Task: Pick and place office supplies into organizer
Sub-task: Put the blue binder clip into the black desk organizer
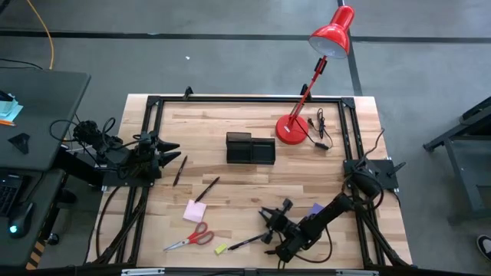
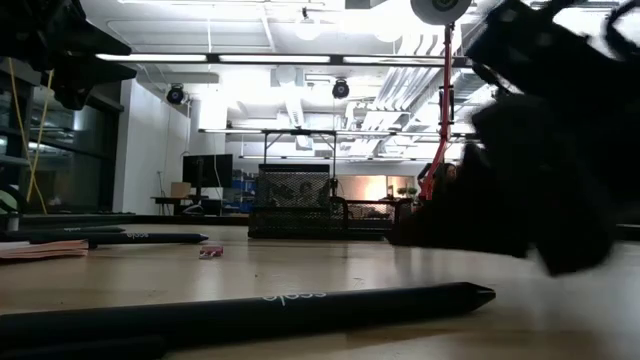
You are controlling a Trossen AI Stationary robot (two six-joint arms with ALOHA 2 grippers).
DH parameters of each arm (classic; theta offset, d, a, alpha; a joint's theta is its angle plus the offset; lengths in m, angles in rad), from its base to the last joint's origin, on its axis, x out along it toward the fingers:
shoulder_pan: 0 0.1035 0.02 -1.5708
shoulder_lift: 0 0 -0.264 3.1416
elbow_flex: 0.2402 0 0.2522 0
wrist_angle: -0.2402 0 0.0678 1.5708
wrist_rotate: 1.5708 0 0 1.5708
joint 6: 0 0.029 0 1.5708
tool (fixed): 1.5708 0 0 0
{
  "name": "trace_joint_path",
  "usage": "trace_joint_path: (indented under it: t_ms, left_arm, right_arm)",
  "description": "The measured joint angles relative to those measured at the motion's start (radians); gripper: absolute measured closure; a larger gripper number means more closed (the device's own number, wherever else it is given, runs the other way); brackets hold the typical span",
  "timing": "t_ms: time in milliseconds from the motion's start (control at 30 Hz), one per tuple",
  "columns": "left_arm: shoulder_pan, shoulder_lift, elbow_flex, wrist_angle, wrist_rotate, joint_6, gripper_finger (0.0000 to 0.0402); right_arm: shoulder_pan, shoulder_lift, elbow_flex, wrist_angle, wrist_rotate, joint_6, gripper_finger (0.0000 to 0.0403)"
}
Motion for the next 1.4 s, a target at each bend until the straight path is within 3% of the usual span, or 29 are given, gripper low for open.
trace_joint_path:
  t_ms: [167, 433, 933, 1400]
  left_arm:
    - [0.000, 0.000, 0.000, 0.000, 0.000, 0.000, 0.0234]
    - [0.000, 0.000, 0.000, 0.000, 0.000, 0.000, 0.0234]
    - [0.000, 0.000, 0.000, 0.000, 0.000, 0.000, 0.0234]
    - [0.000, 0.000, 0.000, 0.000, 0.000, 0.000, 0.0234]
  right_arm:
    - [-0.023, 0.000, 0.032, 0.000, 0.005, -0.081, 0.0342]
    - [-0.085, -0.002, 0.087, 0.000, 0.036, -0.225, 0.0362]
    - [-0.223, -0.003, 0.206, -0.009, 0.000, -0.491, 0.0359]
    - [-0.345, -0.004, 0.231, 0.109, -0.304, -0.618, 0.0363]
